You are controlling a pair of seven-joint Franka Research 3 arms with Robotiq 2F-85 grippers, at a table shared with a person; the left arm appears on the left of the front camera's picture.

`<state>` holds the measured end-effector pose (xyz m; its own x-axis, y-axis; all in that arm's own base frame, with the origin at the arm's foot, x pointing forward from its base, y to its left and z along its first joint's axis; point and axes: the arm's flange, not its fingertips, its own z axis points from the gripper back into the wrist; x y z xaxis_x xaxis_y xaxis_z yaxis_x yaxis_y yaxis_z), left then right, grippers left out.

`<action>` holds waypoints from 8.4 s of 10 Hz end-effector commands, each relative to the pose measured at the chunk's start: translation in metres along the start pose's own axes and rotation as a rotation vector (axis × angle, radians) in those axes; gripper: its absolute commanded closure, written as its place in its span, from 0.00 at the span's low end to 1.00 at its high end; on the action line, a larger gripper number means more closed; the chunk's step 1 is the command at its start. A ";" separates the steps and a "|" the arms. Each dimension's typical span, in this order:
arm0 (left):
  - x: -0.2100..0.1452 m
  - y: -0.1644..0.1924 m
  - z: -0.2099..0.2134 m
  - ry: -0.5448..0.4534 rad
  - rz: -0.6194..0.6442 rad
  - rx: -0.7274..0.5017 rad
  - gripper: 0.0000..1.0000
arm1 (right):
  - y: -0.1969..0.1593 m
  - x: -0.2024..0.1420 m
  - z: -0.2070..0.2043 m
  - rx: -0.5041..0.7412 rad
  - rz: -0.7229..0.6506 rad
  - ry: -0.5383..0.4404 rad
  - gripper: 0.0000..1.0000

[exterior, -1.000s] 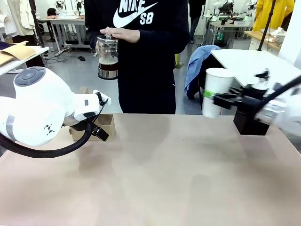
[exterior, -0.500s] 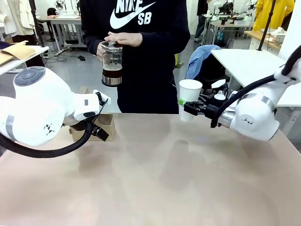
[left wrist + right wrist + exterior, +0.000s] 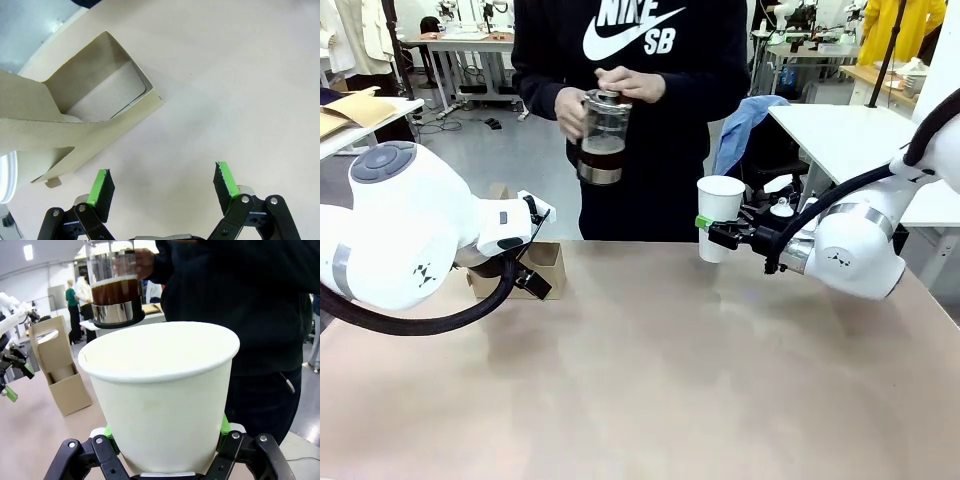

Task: Pour a drink into a cup and package it in a carrier.
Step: When a person places the Paper Cup Lid on the 600 ml Paper Cup , lift the 600 ml Paper Cup.

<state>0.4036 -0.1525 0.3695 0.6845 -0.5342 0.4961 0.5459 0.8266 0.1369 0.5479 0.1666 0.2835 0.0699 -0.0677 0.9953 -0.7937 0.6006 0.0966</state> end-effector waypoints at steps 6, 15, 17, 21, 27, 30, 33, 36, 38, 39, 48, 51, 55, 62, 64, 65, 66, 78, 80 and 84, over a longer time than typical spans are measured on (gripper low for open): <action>0.000 0.001 0.001 -0.002 0.002 -0.001 0.00 | 0.005 0.002 -0.001 -0.013 -0.010 -0.013 0.19; 0.000 0.001 0.001 -0.002 0.002 -0.001 0.00 | 0.005 0.002 -0.001 -0.013 -0.010 -0.013 0.19; 0.000 0.001 0.001 -0.002 0.002 -0.001 0.00 | 0.005 0.002 -0.001 -0.013 -0.010 -0.013 0.19; 0.000 0.001 0.001 -0.002 0.002 -0.001 0.00 | 0.005 0.002 -0.001 -0.013 -0.010 -0.013 0.19; 0.000 0.001 0.001 -0.002 0.002 -0.001 0.00 | 0.005 0.002 -0.001 -0.013 -0.010 -0.013 0.19; 0.000 0.001 0.001 -0.002 0.002 -0.001 0.00 | 0.005 0.002 -0.001 -0.013 -0.010 -0.013 0.19; 0.000 0.001 0.001 -0.002 0.002 -0.001 0.00 | 0.005 0.002 -0.001 -0.013 -0.010 -0.013 0.19; 0.000 0.001 0.001 -0.002 0.002 -0.001 0.00 | 0.005 0.002 -0.001 -0.013 -0.010 -0.013 0.19; 0.000 0.001 0.001 -0.002 0.002 -0.001 0.00 | 0.005 0.002 -0.001 -0.013 -0.010 -0.013 0.19; 0.000 0.001 0.001 -0.002 0.002 -0.001 0.00 | 0.005 0.002 -0.001 -0.013 -0.010 -0.013 0.19; 0.000 0.001 0.001 -0.002 0.002 -0.001 0.00 | 0.005 0.002 -0.001 -0.013 -0.010 -0.013 0.19; 0.000 0.001 0.001 -0.002 0.002 -0.001 0.00 | 0.005 0.002 -0.001 -0.013 -0.010 -0.013 0.19; 0.000 0.001 0.001 -0.002 0.002 -0.001 0.00 | 0.005 0.002 -0.001 -0.013 -0.010 -0.013 0.19; 0.000 0.001 0.001 -0.002 0.002 -0.001 0.00 | 0.005 0.002 -0.001 -0.013 -0.010 -0.013 0.19; 0.000 0.001 0.001 -0.002 0.002 -0.001 0.00 | 0.005 0.002 -0.001 -0.013 -0.010 -0.013 0.19; 0.000 0.001 0.001 -0.002 0.002 -0.001 0.00 | 0.005 0.002 -0.001 -0.013 -0.010 -0.013 0.19; 0.000 0.001 0.001 -0.002 0.002 -0.001 0.00 | 0.005 0.002 -0.001 -0.013 -0.010 -0.013 0.19; 0.000 0.001 0.001 -0.002 0.002 -0.001 0.00 | 0.005 0.002 -0.001 -0.013 -0.010 -0.013 0.19; 0.000 0.001 0.001 -0.002 0.002 -0.001 0.00 | 0.005 0.002 -0.001 -0.013 -0.010 -0.013 0.19; 0.000 0.001 0.001 -0.002 0.002 -0.001 0.00 | 0.005 0.002 -0.001 -0.013 -0.010 -0.013 0.19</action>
<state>0.4036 -0.1525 0.3695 0.6845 -0.5342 0.4961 0.5459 0.8266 0.1369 0.5456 0.1665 0.2810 0.0754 -0.0657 0.9950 -0.7934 0.6004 0.0998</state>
